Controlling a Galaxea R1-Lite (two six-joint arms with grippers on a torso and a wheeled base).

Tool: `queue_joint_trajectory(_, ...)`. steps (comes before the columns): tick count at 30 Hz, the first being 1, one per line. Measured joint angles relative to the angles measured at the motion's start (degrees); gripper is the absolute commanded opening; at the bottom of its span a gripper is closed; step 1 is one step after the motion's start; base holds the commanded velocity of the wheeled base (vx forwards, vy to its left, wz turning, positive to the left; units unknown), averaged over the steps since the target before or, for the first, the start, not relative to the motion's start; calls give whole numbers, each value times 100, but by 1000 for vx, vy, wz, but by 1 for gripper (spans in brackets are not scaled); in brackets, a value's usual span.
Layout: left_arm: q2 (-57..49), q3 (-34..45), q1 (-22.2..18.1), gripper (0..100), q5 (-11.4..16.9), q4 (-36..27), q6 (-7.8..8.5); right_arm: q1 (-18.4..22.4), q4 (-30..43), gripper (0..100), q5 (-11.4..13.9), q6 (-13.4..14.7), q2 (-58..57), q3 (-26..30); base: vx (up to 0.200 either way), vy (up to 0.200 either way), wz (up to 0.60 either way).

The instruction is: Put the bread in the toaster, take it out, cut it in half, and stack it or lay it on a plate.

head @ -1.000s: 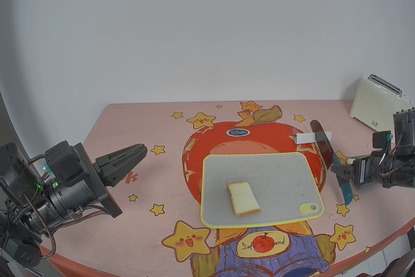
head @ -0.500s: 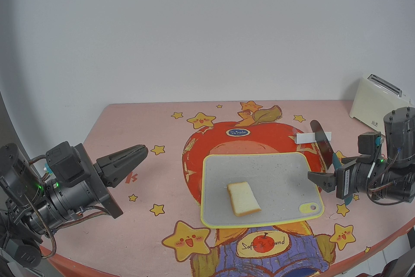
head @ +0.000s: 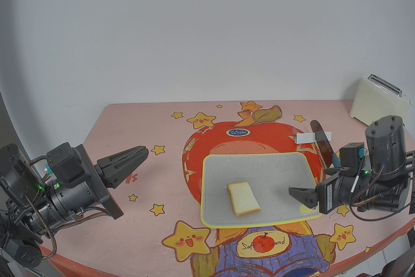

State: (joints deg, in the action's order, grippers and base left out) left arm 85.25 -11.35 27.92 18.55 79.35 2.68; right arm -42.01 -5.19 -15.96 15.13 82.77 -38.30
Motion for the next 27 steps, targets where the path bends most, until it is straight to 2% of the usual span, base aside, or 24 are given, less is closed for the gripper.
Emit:
queue_joint_trajectory(2, 0, 0, 0, 0, 2, 0, 0, -160, 29, 100, -82, 217, 94, -91, 0, 0, 0)
queue_joint_trajectory(6, 0, 5, -5, 0, 5, -2, 0, -374, 52, 100, -282, 424, 284, -249, 0, 0, 0)
queue_joint_trajectory(19, 11, 16, -5, 0, 16, -2, -4, -862, 60, 100, -410, 720, 898, -585, 0, 0, 0)
queue_joint_trajectory(23, 39, 17, -5, 0, 13, -2, -4, -978, 63, 100, -547, 767, 1169, -762, 0, 0, 0)
queue_joint_trajectory(27, 78, 24, -5, 0, 11, -2, -4, -1124, 68, 100, -746, 936, 1465, -1073, 0, 0, 0)
